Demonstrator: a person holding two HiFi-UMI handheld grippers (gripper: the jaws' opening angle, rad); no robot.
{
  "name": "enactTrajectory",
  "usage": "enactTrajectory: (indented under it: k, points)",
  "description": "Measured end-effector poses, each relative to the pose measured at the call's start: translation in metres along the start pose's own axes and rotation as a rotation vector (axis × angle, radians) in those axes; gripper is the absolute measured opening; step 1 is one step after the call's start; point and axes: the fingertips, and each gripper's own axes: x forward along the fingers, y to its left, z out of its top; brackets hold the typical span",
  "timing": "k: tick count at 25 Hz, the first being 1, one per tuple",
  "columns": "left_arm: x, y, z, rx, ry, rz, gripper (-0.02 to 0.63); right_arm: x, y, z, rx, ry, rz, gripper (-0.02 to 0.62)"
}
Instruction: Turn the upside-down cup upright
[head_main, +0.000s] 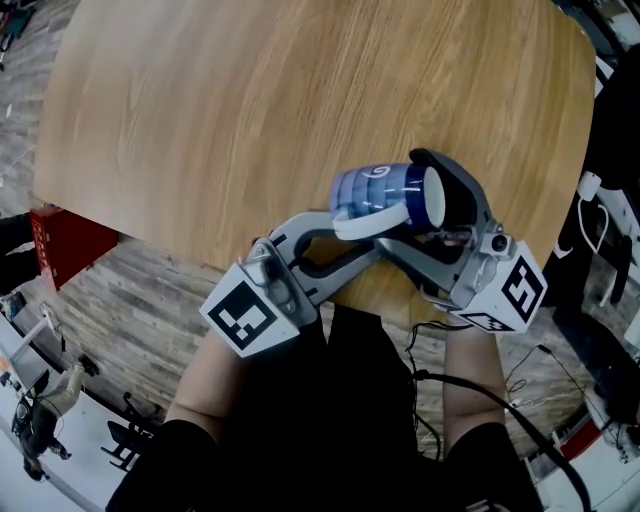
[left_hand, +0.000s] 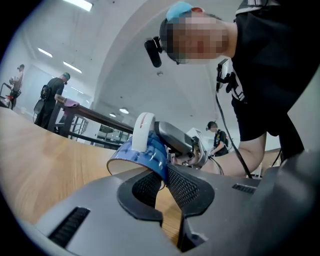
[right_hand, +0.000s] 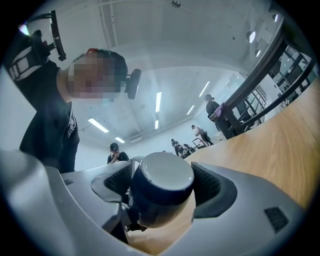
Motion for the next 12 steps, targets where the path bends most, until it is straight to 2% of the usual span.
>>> enactTrajectory:
  k: [6, 10, 12]
  points:
    - [0.0005, -0.0011, -0.0002, -0.005, 0.007, 0.021, 0.041, -0.0013, -0.0021, 0.0016, -0.044, 0.012, -0.042, 0.316]
    - [0.0015, 0.0003, -0.0005, 0.026, 0.035, 0.064, 0.040, -0.0029, -0.0031, 0.0022, -0.121, 0.042, -0.092, 0.321]
    - [0.0015, 0.0040, -0.0003, 0.047, 0.055, 0.102, 0.040, -0.0039, -0.0067, 0.0040, -0.192, 0.057, -0.145, 0.321]
